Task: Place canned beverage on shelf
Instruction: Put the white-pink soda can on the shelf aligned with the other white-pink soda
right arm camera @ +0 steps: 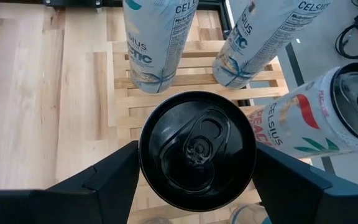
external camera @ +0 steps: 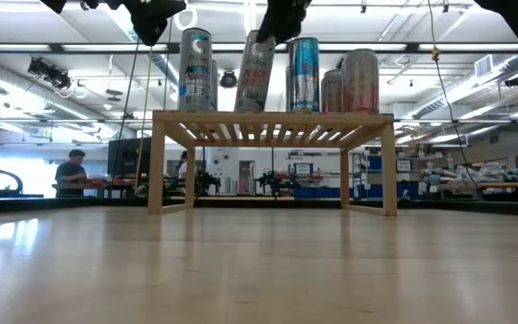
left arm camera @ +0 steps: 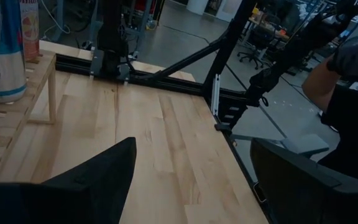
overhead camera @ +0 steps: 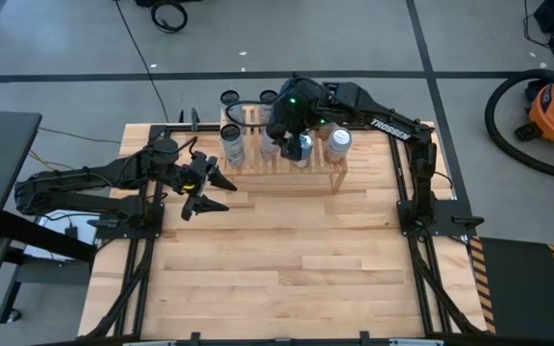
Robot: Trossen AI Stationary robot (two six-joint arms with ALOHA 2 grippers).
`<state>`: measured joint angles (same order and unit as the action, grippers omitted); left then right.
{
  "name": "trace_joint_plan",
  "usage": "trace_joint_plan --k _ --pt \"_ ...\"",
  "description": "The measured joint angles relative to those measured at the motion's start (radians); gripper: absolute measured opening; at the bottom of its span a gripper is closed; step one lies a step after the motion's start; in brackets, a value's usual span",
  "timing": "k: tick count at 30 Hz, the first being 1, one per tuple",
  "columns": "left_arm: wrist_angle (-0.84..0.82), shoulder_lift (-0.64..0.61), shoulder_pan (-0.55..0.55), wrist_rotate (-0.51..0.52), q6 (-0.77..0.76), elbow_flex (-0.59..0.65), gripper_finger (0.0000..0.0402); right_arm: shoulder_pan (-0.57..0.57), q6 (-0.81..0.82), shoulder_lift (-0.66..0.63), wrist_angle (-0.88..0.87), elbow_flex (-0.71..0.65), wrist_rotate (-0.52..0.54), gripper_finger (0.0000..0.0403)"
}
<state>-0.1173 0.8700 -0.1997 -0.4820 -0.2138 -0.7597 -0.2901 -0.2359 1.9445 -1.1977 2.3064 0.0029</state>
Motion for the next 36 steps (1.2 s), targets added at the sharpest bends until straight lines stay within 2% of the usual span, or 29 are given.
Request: trace_joint_plan --k 14,20,30,36 --pt "0.0 0.0 0.0 0.0 0.0 0.0 0.0318 0.0 -0.001 0.0 0.003 -0.003 0.004 0.0292" --pt "0.0 0.0 0.0 0.0 -0.004 0.0 0.0318 0.0 -0.003 0.0 0.001 -0.003 0.046 0.0292" --pt "0.0 0.0 0.0 0.0 -0.003 0.0 0.0318 -0.002 -0.003 0.0 0.007 -0.004 0.009 0.0292" --pt "0.0 0.0 0.0 0.0 -0.002 0.0 0.0318 -0.001 -0.003 0.001 0.015 -0.005 0.005 0.0306"
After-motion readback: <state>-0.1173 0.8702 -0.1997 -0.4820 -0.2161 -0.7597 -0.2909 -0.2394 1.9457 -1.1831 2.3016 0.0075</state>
